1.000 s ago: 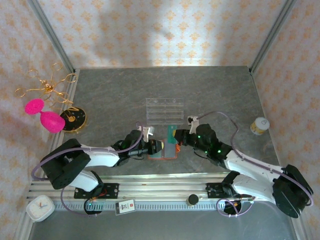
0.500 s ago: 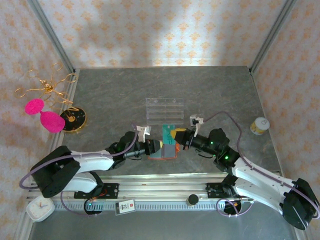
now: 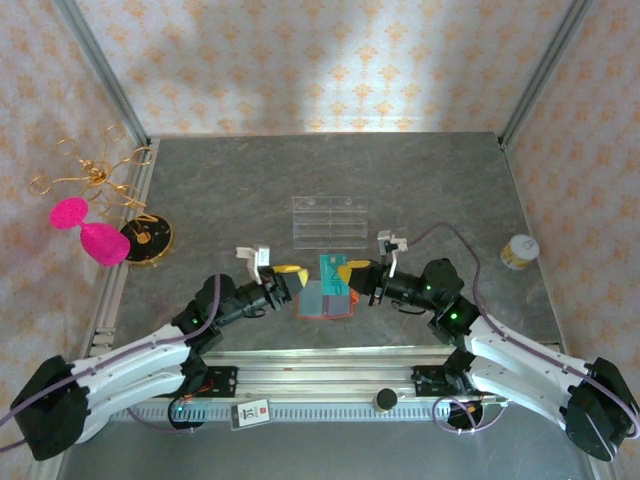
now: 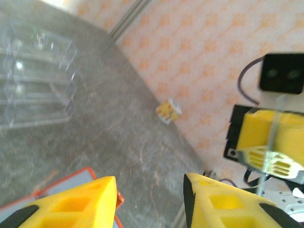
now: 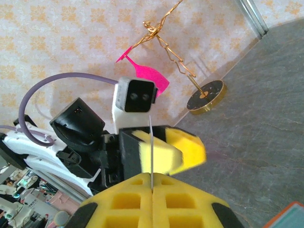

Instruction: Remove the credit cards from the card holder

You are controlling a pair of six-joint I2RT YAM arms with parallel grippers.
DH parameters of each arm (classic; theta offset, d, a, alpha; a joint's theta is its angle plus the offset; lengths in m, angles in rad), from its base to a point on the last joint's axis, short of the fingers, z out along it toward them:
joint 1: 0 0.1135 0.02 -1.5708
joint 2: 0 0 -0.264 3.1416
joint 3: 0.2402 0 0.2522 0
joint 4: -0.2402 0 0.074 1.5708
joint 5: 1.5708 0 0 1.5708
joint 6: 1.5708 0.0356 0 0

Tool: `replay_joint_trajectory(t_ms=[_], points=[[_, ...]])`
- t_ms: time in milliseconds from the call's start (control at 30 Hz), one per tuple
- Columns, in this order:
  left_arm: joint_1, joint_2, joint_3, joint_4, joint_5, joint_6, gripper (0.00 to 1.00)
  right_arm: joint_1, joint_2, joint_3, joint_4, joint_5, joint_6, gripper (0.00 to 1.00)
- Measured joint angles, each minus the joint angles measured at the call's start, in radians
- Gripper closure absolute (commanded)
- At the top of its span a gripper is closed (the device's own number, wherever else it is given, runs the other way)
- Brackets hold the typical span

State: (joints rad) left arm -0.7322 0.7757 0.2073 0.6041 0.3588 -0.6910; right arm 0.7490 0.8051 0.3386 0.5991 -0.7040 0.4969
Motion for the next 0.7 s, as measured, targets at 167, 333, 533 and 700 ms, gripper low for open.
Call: replay_joint_trajectory(t_ms=[167, 333, 533, 700], points=[[0.043, -0.133, -0.023, -0.01, 0.02, 0.0, 0.45, 0.0, 0.024, 0.02, 0.018, -0.034, -0.001, 1.0], [0.11, -0.156, 0.004, -0.028, 0.117, 0.0, 0.44, 0.0, 0.088, 0.126, -0.057, -0.079, -0.03, 1.0], [0.177, -0.106, 0.02, 0.027, 0.259, -0.073, 0.43, 0.001, 0.172, 0.273, -0.24, -0.117, -0.121, 1.0], [0.183, -0.104, 0.018, 0.126, 0.355, -0.132, 0.44, 0.01, 0.242, 0.371, -0.397, -0.159, -0.207, 1.0]])
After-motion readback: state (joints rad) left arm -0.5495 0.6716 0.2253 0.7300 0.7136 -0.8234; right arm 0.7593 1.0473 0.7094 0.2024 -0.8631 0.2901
